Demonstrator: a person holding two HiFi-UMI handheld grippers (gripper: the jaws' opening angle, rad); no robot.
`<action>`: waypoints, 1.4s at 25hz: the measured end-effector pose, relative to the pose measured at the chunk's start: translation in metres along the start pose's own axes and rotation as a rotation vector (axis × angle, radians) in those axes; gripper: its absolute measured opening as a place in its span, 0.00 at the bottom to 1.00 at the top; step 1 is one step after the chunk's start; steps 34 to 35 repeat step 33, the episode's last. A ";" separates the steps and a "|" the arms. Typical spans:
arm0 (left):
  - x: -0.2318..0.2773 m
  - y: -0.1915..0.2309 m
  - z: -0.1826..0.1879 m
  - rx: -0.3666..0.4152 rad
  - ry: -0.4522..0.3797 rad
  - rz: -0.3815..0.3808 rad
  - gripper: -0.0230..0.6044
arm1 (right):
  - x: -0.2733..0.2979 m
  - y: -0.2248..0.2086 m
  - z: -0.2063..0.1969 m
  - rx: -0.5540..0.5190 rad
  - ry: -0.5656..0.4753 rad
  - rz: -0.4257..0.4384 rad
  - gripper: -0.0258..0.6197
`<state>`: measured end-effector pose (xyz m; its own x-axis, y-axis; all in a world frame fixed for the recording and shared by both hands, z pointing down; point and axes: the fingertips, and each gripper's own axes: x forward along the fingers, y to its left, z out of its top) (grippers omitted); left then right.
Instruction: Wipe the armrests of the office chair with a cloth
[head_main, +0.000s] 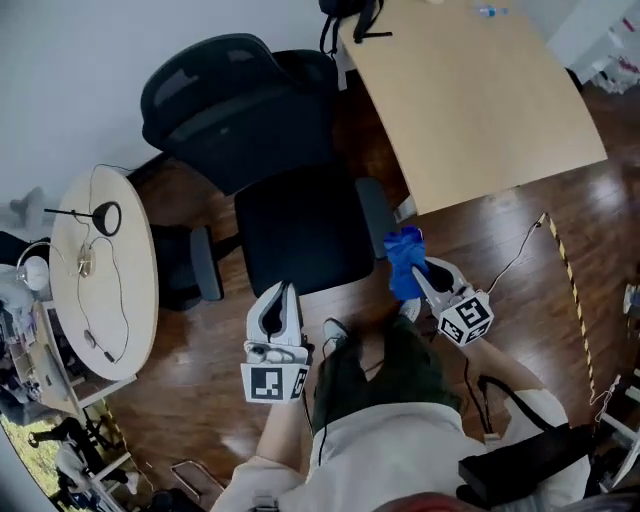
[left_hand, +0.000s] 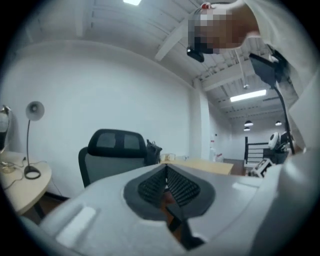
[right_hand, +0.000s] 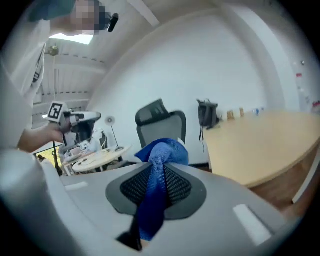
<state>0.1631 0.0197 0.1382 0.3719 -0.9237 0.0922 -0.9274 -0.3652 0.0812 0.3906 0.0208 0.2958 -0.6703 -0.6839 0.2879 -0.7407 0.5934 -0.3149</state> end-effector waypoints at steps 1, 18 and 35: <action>0.004 -0.008 0.021 0.014 -0.025 -0.007 0.04 | -0.015 0.003 0.044 -0.037 -0.084 -0.006 0.13; -0.089 -0.030 0.219 0.086 -0.326 -0.111 0.04 | -0.174 0.211 0.348 -0.323 -0.770 0.121 0.12; -0.156 -0.090 0.194 0.098 -0.277 -0.025 0.04 | -0.269 0.213 0.306 -0.210 -0.777 0.295 0.12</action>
